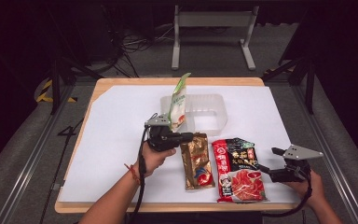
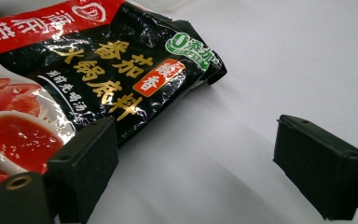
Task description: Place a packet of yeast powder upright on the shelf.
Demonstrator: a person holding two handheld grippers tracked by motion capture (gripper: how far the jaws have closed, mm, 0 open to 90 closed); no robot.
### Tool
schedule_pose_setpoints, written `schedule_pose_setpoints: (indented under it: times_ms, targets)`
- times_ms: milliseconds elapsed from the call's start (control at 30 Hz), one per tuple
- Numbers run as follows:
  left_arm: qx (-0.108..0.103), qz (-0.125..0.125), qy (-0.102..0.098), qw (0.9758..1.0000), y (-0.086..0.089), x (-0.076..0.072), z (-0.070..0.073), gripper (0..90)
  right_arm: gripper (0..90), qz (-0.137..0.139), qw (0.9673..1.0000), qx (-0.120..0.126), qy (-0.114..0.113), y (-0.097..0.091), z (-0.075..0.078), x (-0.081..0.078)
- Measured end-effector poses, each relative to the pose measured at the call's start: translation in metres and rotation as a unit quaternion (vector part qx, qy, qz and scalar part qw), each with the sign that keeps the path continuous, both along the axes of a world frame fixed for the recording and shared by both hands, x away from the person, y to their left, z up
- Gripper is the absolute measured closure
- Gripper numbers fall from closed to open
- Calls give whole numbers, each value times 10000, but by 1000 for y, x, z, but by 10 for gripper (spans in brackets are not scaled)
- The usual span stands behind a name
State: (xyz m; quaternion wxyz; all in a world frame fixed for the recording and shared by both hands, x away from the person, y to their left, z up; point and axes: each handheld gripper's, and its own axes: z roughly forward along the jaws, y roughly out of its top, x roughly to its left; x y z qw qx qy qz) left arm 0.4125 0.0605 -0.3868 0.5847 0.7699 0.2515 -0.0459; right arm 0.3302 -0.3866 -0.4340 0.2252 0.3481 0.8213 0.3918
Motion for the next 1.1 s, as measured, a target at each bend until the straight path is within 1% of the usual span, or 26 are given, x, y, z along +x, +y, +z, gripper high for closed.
schedule_pose_setpoints:
  times_ms: [67, 133, 200, 233, 267, 300, 333, 367, 400, 467, 567, 600, 633, 700, 733, 767, 833, 900, 933, 967, 1000, 1067, 1100]
  targets:
    - [-207, 56, -2, 9998, 6, -3, 7, 874, 140, -2, 10000, 1, 5, 0, 0, 0]
    - [-340, 114, -76, 9993, 11, -6, 14, 876, 140, -1, 10000, 6, 14, 0, 0, 0]
    - [-497, 117, -74, 9987, 14, -9, 19, 877, 140, 1, 10000, 6, 14, 0, 0, 0]
    - [-497, 117, -74, 9987, 14, -9, 19, 878, 140, 1, 10000, 6, 14, 0, 0, 0]
    - [-642, 51, -94, 9979, 16, -12, 22, 878, 140, 2, 10000, 6, 15, 0, 0, 0]
    - [-736, 23, -135, 9972, 16, -13, 24, 878, 140, 2, 10000, 8, 18, 0, 0, 0]
    - [-809, 19, -125, 9966, 16, -15, 25, 878, 140, 3, 10000, 8, 19, 0, 0, 0]
    - [-852, -30, -130, 9963, 16, -15, 27, 878, 141, 2, 10000, 7, 19, 0, 0, 0]
    - [-919, -11, -161, 9956, 16, -17, 29, 878, 140, 6, 10000, 7, 21, 0, 0, 0]
    - [-1009, -21, -146, 9948, 15, -19, 31, 878, 142, 9, 10000, 4, 25, 0, 0, 0]
    - [-1109, 66, -210, 9936, 14, -20, 34, 878, 141, 1, 10000, -12, 27, 0, 0, 0]
    - [-1134, 165, -232, 9931, 13, -20, 35, 877, 141, -1, 10000, -10, 28, 0, 0, 0]
    - [-1209, 186, -211, 9923, 13, -19, 36, 877, 141, 0, 10000, -9, 29, 0, 0, 0]
    - [-1235, 221, -225, 9918, 13, -18, 37, 877, 141, -1, 10000, -9, 28, 0, 0, 0]
    - [-1242, 301, -275, 9914, 12, -17, 38, 877, 141, 0, 10000, -10, 26, 0, 0, 0]
    - [-1286, 322, -254, 9908, 12, -16, 39, 877, 141, 4, 10000, -5, 23, 0, 0, 0]
    - [-1305, 416, -289, 9902, 11, -14, 41, 877, 140, 1, 10000, -7, 19, 0, 0, 0]
    - [-1328, 584, -383, 9887, 10, -13, 43, 877, 139, -2, 10000, -8, 25, 0, 0, 0]
    - [-1265, 721, -456, 9883, 10, -12, 45, 877, 138, -7, 10000, -10, 24, 0, 0, 0]
    - [-1270, 845, -511, 9870, 10, -11, 47, 877, 139, -10, 10000, -10, 24, 0, 0, 0]
    - [-1305, 866, -518, 9863, 9, -8, 48, 878, 140, -16, 10000, -15, 24, 0, 0, 0]
    - [-1146, 1036, -720, 9854, 7, -7, 54, 877, 140, -19, 10000, -18, 22, 0, 0, 0]
    - [-1123, 1117, -769, 9844, 5, -5, 56, 878, 140, -19, 10000, -15, 25, 0, 0, 0]
